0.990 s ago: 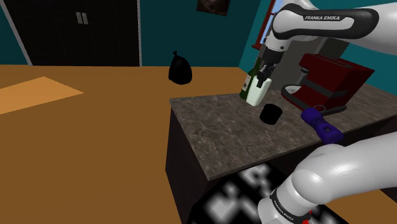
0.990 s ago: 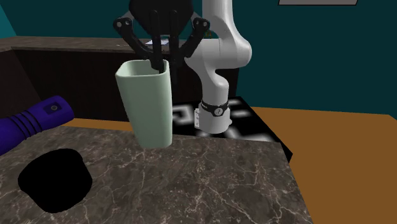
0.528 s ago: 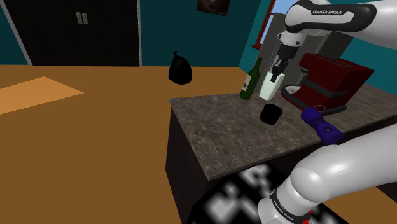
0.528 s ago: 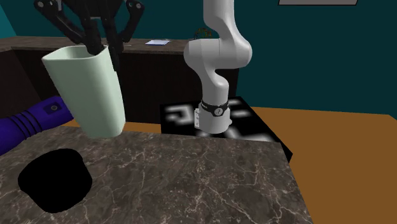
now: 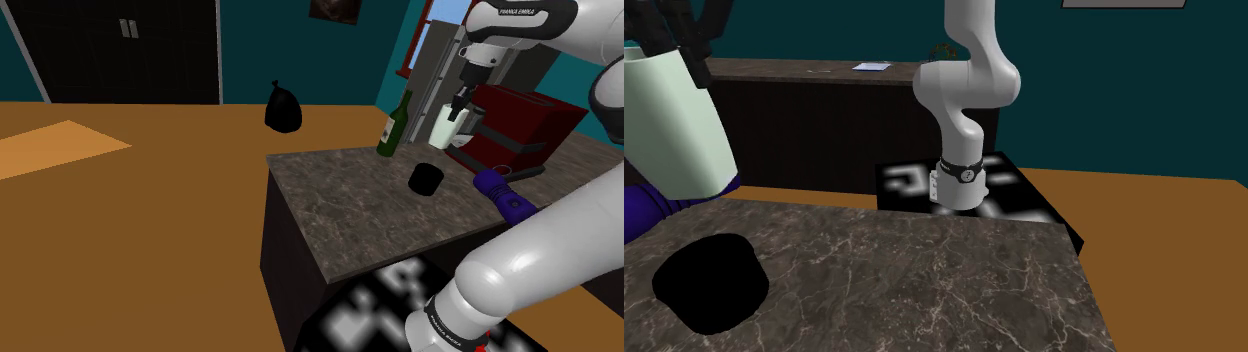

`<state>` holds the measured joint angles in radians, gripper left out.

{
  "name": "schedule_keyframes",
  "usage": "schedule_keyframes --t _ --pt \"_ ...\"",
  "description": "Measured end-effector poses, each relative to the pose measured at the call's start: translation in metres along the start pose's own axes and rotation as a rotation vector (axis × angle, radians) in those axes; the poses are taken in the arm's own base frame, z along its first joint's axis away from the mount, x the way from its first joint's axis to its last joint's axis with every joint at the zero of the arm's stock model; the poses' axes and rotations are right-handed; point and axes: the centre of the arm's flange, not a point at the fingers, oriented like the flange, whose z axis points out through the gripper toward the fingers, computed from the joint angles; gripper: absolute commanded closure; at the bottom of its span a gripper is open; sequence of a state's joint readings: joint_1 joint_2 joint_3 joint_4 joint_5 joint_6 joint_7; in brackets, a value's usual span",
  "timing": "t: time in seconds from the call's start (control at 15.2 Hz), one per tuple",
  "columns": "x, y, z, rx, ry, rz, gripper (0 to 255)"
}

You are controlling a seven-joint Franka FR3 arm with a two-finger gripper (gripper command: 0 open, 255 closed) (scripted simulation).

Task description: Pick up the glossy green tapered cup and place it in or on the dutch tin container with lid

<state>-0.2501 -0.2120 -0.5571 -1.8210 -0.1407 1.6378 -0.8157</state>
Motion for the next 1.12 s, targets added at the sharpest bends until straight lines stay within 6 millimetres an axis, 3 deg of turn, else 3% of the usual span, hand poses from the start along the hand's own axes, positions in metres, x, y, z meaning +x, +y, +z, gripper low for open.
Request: schedule_keyframes --t 0.2,0.33,1.12 --pt "-0.009 0.042 -0.007 0.000 0.000 0.002 255" --pt "-0.012 0.053 -0.002 0.000 -0.001 0.000 255" --pt "-0.012 0.056 0.060 -0.001 -0.001 -0.002 255"
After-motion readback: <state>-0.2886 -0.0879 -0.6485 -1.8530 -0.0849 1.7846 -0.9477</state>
